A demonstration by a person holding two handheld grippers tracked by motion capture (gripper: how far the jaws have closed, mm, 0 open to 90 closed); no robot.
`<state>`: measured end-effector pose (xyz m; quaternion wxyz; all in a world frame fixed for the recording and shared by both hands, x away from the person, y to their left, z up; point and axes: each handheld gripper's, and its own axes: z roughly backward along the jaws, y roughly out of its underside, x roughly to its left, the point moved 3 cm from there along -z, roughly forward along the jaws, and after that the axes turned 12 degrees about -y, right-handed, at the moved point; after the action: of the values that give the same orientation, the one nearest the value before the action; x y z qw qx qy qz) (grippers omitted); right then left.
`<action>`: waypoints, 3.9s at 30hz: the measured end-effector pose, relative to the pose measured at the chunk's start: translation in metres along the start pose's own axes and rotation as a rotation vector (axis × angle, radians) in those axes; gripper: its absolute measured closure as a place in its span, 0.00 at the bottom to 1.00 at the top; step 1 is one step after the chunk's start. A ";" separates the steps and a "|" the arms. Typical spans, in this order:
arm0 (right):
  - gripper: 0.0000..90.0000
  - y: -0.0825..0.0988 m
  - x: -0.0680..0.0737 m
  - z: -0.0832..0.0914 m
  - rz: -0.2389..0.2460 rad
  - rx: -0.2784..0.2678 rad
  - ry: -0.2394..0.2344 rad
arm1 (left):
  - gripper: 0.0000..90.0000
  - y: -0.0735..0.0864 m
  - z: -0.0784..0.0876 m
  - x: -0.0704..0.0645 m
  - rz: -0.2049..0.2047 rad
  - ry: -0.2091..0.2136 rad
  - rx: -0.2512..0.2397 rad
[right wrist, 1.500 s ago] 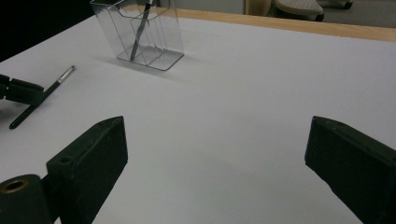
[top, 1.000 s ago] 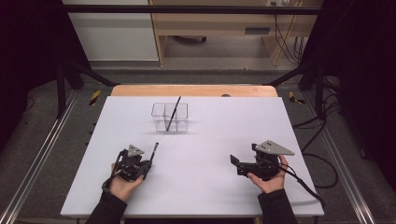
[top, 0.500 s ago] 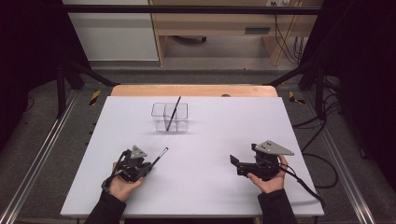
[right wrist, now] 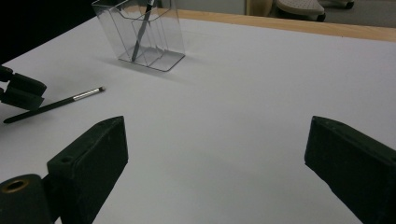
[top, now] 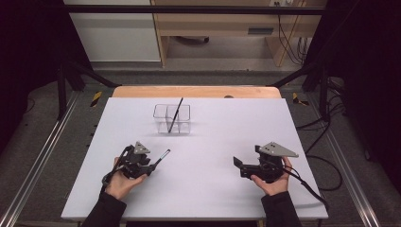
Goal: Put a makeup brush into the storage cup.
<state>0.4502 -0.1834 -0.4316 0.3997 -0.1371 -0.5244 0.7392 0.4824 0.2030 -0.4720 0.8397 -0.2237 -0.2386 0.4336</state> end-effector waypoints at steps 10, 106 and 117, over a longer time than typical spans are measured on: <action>0.07 -0.001 0.000 0.002 -0.003 -0.005 -0.002 | 0.56 -0.020 -0.006 -0.001 -0.071 0.003 0.066; 0.16 -0.047 0.046 -0.042 -0.029 -0.099 -0.182 | 0.93 -0.030 0.046 -0.022 0.094 0.024 -0.301; 0.11 -0.056 0.054 -0.048 -0.023 -0.123 -0.192 | 0.93 -0.040 0.057 -0.029 0.107 0.027 -0.370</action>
<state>0.4705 -0.1050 -0.3901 0.3467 -0.0838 -0.6062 0.7108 0.4585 0.1680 -0.4101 0.7631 -0.3923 -0.2908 0.4234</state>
